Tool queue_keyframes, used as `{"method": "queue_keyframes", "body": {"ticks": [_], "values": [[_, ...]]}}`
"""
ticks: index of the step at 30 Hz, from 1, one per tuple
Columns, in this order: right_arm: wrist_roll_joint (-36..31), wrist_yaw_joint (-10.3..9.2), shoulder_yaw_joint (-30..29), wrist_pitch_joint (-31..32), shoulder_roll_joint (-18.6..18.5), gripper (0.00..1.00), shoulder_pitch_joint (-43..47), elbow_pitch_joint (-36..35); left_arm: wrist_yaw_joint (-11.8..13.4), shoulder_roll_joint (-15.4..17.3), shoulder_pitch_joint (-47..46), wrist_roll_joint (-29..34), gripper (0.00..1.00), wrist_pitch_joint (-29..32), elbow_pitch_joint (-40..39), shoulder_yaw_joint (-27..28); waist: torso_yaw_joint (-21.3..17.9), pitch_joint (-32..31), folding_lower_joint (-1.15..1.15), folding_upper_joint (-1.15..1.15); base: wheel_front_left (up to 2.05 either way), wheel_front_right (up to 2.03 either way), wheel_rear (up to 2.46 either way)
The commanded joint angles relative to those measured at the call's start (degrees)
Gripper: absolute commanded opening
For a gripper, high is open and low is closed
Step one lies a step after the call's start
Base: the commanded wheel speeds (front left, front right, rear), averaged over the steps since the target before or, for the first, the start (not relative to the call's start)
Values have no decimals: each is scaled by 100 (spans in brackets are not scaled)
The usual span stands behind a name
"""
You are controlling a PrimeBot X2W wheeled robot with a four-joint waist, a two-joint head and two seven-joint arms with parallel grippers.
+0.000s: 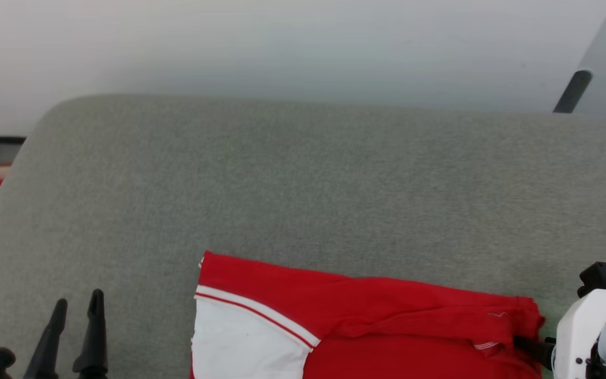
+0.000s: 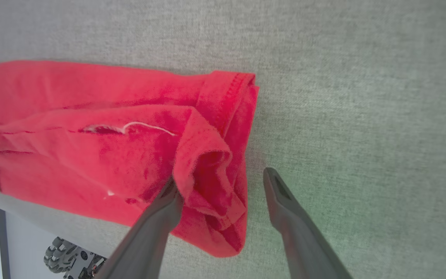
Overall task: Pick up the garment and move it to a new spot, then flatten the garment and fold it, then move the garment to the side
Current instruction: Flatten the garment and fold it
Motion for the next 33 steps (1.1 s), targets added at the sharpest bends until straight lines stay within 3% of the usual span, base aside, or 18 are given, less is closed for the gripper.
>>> {"method": "queue_keyframes", "body": {"ticks": [1,9,10,11,12,33], "values": [[-28,0,36,34,21,100,-109,98,-69,-61,-94,71,100,6,32,31,166,195,0,0,0,0,0],[63,2,374,166,235,100,-435,742,-329,-368,-288,166,100,6,209,102,302,396,0,0,0,0,0],[90,2,421,184,251,81,-452,823,-340,-398,-301,180,100,6,222,110,310,408,0,0,0,0,0],[150,2,488,215,273,9,-480,875,-373,-422,-308,199,100,6,241,117,318,416,0,0,0,0,0],[185,4,553,256,281,0,-492,943,-383,-455,-307,190,100,6,257,137,326,422,0,0,0,0,0],[401,-11,146,-265,-591,0,-861,1437,-722,-867,-49,602,100,6,306,568,147,207,0,0,0,0,0]]}}
